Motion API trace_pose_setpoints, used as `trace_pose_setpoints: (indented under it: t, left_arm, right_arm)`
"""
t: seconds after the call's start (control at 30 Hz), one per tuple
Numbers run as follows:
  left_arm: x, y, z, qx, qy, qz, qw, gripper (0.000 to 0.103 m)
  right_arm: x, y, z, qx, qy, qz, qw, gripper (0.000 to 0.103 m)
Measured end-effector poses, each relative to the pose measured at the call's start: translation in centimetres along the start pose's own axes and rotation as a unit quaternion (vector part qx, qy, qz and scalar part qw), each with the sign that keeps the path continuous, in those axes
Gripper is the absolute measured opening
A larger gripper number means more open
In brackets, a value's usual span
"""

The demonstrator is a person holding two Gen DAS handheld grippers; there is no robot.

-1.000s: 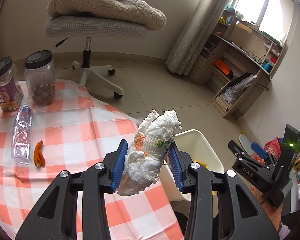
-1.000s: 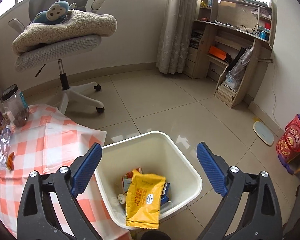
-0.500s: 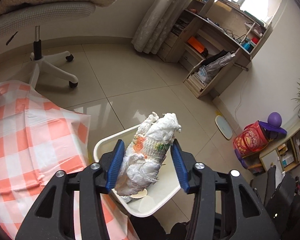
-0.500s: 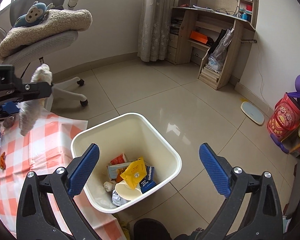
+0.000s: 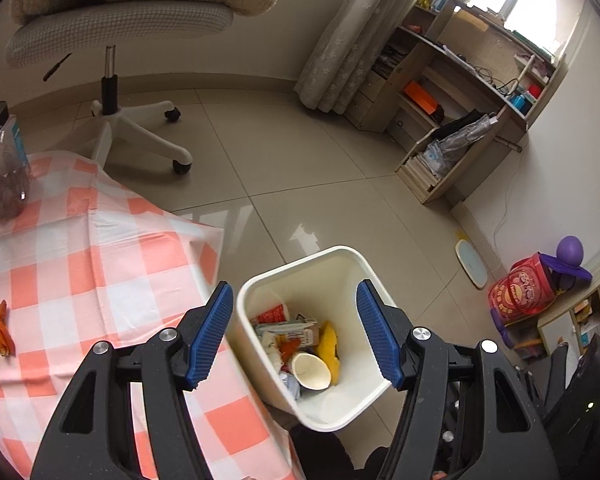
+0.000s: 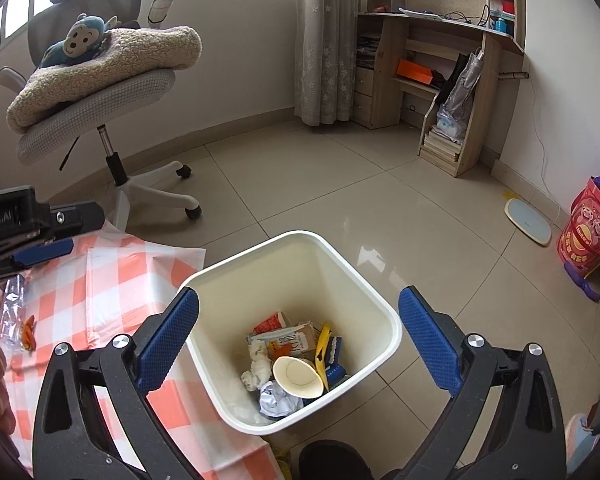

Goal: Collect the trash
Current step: 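Open the right tool over the white bin while the left tool drops the tissue in, then grasp the clear water bottle with the left tool and lift it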

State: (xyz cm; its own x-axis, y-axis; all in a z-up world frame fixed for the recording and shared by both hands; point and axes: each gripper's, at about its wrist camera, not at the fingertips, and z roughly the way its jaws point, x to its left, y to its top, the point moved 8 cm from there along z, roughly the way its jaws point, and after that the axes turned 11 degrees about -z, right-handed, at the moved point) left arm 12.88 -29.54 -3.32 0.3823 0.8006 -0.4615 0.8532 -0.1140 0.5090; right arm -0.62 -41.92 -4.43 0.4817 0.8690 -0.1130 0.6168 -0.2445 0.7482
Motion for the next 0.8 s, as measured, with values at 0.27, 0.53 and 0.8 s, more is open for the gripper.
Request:
trace_pose_setpoints:
  t: [0.27,0.53,0.8]
  left_arm:
    - [12.8,2.4,-2.5,-0.03,0.148,-0.027,0.9882,0.068]
    - [26.7,5.9,-4.5,-0.018,0.264,-0.078,0.9612,0.068]
    - [36.4,8.7,-2.4,0.039,0.325,-0.101,0.9395,0.068]
  right_arm:
    - [7.4,1.7,0.6,-0.001,0.056,-0.025,0.998,0.096]
    - [15.6,2.4,1.9,0.019,0.111,-0.055,0.992,0.096]
    - [22.6,1.6,3.7,0.049,0.151,-0.114,0.981,0.096]
